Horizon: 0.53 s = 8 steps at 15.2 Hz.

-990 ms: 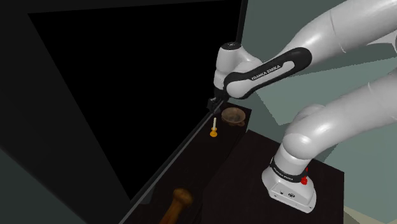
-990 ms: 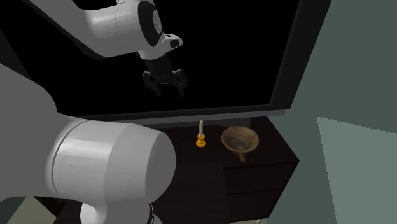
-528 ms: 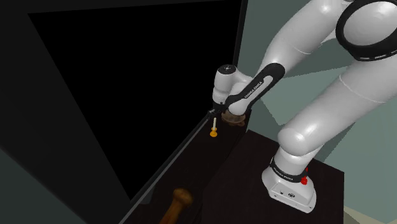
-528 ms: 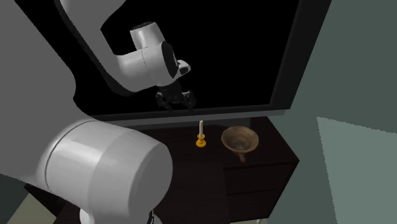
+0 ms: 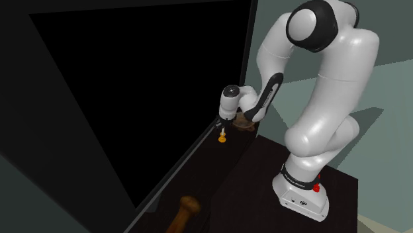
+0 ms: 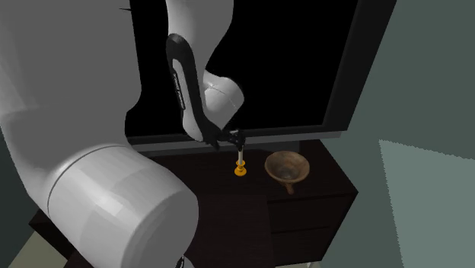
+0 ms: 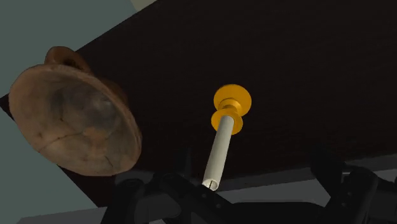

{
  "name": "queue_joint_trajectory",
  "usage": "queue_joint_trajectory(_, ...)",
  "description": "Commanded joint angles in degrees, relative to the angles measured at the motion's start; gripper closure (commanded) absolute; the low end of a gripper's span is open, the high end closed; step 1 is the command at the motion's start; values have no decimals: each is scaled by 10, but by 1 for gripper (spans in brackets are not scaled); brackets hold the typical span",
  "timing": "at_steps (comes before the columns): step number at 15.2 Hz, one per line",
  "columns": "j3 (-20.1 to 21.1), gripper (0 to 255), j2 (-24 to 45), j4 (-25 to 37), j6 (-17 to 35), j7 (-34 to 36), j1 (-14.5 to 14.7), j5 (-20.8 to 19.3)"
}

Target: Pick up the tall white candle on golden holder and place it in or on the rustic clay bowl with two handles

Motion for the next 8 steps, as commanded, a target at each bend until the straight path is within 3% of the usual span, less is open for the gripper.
queue_joint_trajectory(1,-24,0,57,40,-2,115,9,-128)
queue_joint_trajectory(4,-39,0,135,99,-17,227,15,-245)
queue_joint_trajectory(8,-37,0,169,124,-22,256,9,-280)
